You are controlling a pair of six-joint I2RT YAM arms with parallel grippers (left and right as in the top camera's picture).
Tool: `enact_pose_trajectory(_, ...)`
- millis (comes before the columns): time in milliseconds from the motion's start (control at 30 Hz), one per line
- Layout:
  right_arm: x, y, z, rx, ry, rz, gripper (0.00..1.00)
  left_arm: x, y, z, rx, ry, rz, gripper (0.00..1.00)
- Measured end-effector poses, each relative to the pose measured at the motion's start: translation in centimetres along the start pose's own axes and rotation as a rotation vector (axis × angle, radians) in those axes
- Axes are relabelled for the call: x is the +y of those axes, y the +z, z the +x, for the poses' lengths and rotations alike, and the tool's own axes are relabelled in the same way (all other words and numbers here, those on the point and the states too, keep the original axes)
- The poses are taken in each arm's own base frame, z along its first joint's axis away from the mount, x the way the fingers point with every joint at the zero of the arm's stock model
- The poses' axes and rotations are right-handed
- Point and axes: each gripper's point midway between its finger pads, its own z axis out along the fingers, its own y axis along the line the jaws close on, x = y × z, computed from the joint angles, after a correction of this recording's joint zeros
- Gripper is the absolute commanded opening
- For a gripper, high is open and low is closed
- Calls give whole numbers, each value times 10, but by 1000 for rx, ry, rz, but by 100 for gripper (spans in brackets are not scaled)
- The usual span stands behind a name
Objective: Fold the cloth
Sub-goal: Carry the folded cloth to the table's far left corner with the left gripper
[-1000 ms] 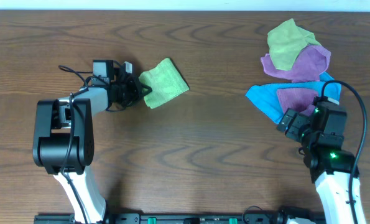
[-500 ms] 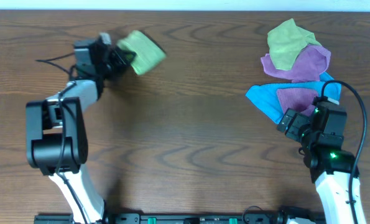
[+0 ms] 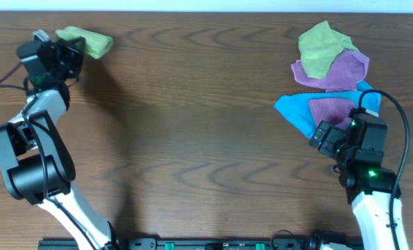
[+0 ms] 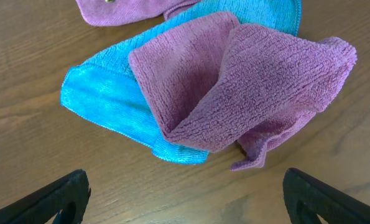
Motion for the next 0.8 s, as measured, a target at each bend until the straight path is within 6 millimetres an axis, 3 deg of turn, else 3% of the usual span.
enact_pose_trajectory(167,0,0,0,-1,0,-1,99,-34,15,-29,-10,46,21,6)
enact_pose_trajectory(267,0,0,0,0,0,0,99,-34,29,-38,1,59,17,6)
enact_pose_trajectory(400,0,0,0,1,0,0,99,-3,43,-28,35,28,-26,6)
enact_pose_trajectory(600,0,0,0,2,-1,0,99,63,64,-2,108,-55,-101,6)
enact_pose_trajectory(667,1,0,1,4,0,-6,99,75,66,1,114,-72,-113,6)
enact_pose_trajectory(800,5,0,2,11,-1,-30,99,79,65,-5,101,-87,-113,6)
